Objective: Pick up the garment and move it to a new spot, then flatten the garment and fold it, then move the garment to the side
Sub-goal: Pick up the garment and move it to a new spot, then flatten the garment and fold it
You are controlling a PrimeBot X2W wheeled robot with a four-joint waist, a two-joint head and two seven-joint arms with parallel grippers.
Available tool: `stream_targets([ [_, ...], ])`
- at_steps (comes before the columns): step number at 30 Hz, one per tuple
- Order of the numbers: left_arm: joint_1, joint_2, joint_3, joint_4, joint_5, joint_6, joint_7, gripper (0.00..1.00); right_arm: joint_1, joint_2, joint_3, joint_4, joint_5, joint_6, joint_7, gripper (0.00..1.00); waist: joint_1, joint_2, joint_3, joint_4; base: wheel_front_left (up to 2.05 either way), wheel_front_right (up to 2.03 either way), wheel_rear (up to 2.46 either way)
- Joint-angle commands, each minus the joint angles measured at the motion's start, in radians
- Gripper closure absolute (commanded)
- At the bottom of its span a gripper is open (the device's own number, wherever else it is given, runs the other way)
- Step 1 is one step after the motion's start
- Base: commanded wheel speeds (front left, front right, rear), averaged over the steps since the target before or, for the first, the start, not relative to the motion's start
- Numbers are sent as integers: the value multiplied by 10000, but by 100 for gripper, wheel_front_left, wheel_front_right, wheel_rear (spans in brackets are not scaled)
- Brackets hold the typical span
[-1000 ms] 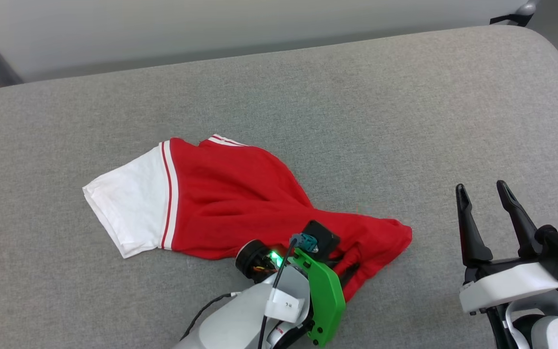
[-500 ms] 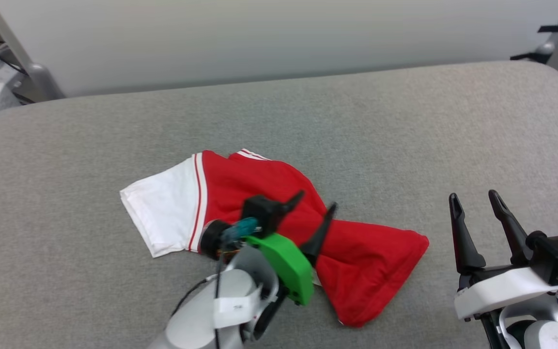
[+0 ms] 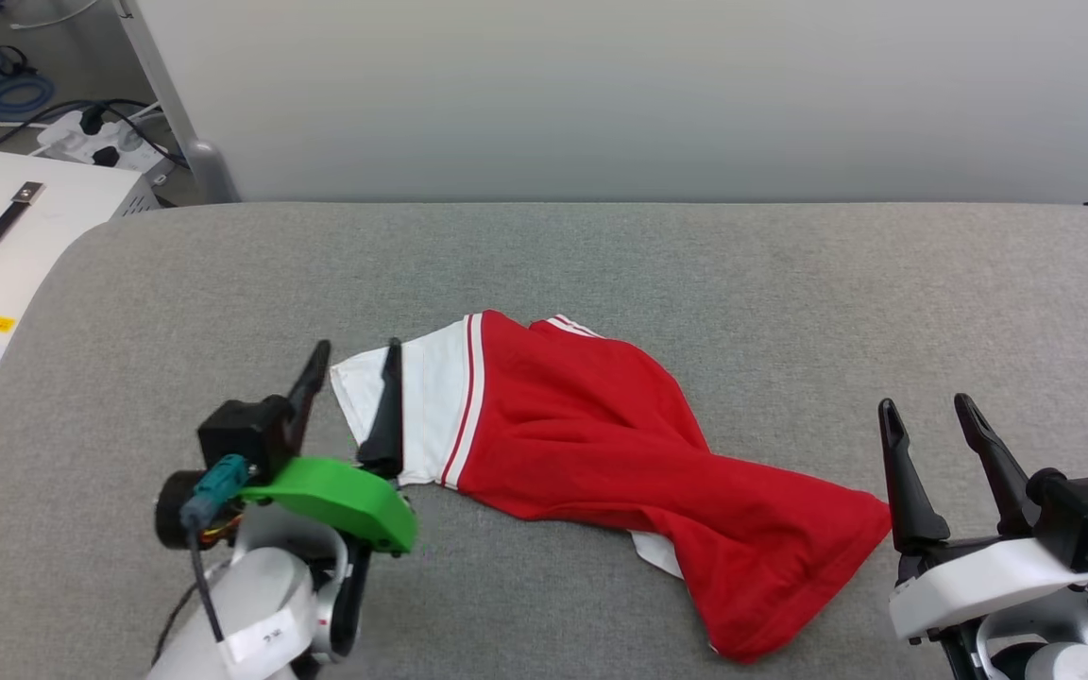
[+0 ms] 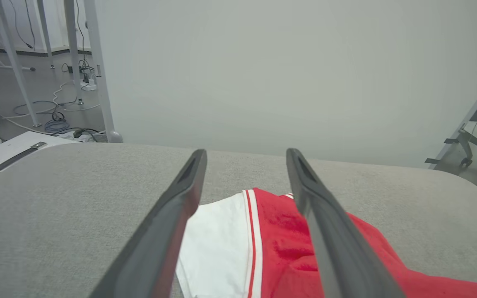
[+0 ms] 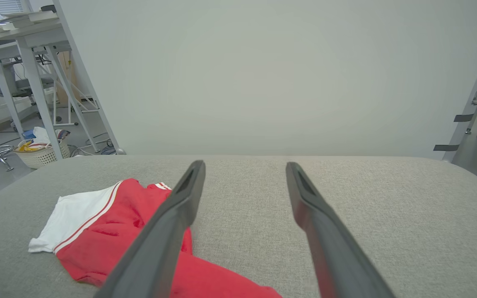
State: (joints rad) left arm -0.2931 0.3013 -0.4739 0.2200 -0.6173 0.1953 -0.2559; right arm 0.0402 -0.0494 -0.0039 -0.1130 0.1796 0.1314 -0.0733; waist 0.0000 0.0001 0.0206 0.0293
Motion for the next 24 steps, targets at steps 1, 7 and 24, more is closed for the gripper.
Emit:
stream_targets([
  [1,329,169,330,-152,283,99,-55,0,144,-9,-16,-17,38,-7,33,0,0,-1,-50,93,0,0,0],
  [7,1168,465,1214,-712,953,63,-57,0,256,-9,-52,-15,35,-7,77,0,0,-1,-34,129,0,0,0],
  [24,2201,660,1092,-984,1342,128,107,0,869,-9,-216,-197,-24,-7,264,0,0,-1,-237,-193,0,0,0],
])
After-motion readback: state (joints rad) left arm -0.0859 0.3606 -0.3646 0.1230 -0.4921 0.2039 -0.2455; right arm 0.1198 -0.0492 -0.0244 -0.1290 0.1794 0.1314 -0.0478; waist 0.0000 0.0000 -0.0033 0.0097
